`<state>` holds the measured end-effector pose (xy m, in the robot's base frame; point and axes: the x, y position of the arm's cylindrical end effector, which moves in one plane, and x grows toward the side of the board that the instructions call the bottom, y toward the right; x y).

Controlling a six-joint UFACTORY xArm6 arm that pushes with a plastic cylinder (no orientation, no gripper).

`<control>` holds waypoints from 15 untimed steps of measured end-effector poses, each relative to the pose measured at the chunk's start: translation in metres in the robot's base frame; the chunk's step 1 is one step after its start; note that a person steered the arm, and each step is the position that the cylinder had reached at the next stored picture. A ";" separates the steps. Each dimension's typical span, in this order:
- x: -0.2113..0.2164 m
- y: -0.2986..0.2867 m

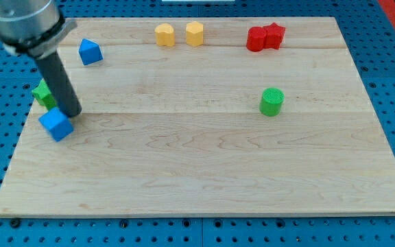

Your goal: Slide the blue triangle above the blue cube

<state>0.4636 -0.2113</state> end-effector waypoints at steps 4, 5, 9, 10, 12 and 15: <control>0.049 0.003; -0.037 0.066; -0.164 0.011; -0.077 0.014; -0.036 0.055; -0.026 0.053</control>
<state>0.4372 -0.1584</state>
